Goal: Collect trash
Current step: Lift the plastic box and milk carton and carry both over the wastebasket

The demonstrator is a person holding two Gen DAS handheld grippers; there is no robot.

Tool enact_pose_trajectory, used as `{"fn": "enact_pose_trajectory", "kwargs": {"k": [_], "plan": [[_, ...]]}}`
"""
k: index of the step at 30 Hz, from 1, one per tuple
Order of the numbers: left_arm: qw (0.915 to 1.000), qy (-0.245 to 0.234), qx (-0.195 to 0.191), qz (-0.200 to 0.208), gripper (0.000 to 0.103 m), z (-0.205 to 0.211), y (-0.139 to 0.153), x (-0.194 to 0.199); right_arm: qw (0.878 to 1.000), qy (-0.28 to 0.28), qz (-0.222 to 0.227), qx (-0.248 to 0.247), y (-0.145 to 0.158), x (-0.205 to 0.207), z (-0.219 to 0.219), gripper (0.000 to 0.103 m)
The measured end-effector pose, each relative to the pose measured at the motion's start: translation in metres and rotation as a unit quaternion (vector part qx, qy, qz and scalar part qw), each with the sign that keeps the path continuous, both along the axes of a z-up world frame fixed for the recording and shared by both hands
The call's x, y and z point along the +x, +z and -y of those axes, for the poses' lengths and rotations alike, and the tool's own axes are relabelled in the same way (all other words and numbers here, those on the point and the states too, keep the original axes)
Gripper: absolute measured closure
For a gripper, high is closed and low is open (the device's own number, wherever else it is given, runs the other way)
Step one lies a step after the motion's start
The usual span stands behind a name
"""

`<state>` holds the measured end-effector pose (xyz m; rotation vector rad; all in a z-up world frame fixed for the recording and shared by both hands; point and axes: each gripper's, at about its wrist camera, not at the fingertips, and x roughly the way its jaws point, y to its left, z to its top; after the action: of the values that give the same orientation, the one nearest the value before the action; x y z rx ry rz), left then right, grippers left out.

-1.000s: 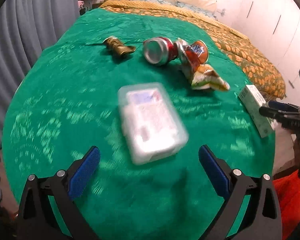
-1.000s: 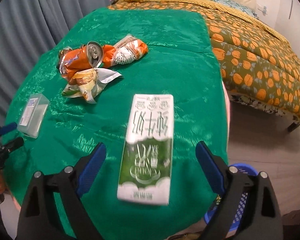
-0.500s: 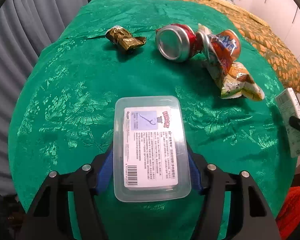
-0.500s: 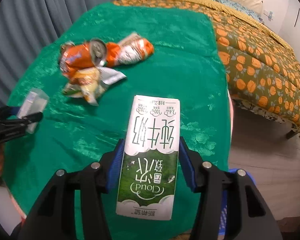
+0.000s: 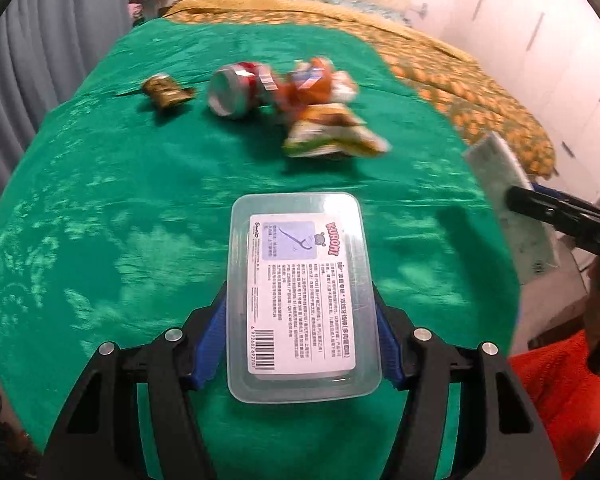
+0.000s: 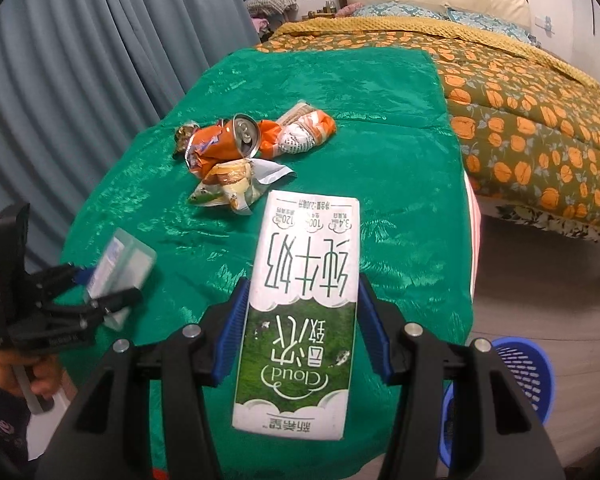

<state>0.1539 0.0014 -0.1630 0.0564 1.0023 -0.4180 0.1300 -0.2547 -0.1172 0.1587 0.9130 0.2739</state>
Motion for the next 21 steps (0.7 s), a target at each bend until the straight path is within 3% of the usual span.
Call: {"fn": "enact_pose_trajectory", "kwargs": {"k": [12, 21], "plan": [[0.9963, -0.084, -0.016, 0.011, 0.041, 0.102, 0.01, -0.028, 0.998, -0.06, 0.006, 0.017, -0.009, -0.03, 0.085, 0.052], [0.9833, -0.179, -0.033, -0.007, 0.041, 0.219, 0.007, -0.05, 0.988, -0.15, -0.016, -0.023, -0.04, -0.06, 0.192, 0.052]]}}
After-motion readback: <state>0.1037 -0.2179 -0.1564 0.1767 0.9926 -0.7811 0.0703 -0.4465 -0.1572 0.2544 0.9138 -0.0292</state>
